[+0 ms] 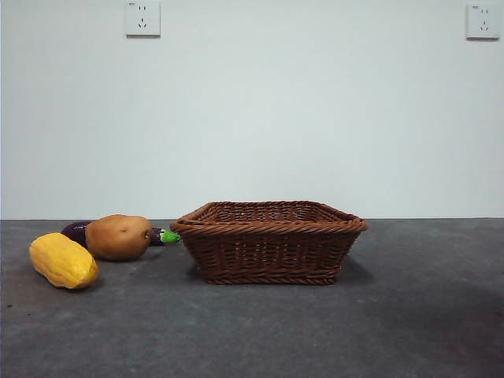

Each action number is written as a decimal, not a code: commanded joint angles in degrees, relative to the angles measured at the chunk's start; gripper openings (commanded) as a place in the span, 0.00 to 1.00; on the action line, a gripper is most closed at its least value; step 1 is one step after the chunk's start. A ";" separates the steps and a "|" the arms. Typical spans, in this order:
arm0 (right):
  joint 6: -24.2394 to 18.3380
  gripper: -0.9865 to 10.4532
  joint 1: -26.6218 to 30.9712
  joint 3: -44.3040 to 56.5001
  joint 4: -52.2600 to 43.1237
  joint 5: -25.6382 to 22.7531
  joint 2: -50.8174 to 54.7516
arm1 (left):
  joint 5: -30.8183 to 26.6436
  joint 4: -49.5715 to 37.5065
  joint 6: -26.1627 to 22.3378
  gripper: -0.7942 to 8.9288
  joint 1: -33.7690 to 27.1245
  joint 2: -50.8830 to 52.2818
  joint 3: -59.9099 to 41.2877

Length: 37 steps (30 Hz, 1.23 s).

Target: Help me put the vegetables on the table into the basket

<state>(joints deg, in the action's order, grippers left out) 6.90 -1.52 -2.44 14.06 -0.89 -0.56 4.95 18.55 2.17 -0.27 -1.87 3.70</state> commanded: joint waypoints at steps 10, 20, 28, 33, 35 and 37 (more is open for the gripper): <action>0.61 0.09 -0.02 0.44 -0.37 1.22 0.07 | 0.17 0.00 1.84 0.08 -0.20 -0.02 -0.07; 9.79 0.08 -0.02 -3.19 -2.89 4.52 -0.39 | 3.74 0.68 8.52 0.08 -0.20 -0.61 6.84; 9.94 0.08 -0.02 -16.37 3.96 8.83 -6.32 | 5.25 2.91 9.57 0.08 -0.17 -6.36 17.68; 5.29 0.08 -0.02 -28.72 14.21 12.15 -13.66 | 10.56 8.15 6.95 0.08 -0.20 -13.09 26.77; 2.93 0.08 -0.02 -33.42 18.43 13.70 -16.72 | 12.26 10.36 5.29 0.08 -0.20 -15.78 30.32; 0.94 0.08 -0.02 -37.99 22.71 15.19 -19.74 | 14.34 12.92 3.80 0.08 -0.20 -18.49 33.97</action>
<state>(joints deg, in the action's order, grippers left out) 10.57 -1.52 -39.24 36.14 14.02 -19.79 18.55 31.14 8.25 -0.27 -19.79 36.67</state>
